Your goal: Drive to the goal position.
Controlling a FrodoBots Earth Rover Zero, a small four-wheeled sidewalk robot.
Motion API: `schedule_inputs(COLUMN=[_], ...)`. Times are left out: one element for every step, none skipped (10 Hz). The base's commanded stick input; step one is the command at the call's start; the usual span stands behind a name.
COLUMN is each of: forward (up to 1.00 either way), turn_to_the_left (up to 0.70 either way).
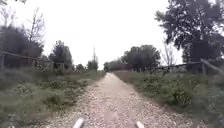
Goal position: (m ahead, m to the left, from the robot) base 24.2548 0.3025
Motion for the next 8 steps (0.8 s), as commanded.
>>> schedule_inputs(forward=[0.67, 0.67, 0.67, 0.67, 0.67, 0.67, 0.67, 0.67], turn_to_the_left=[0.0, 0.0, 0.0, 0.0, 0.0, 0.0, 0.0, 0.0])
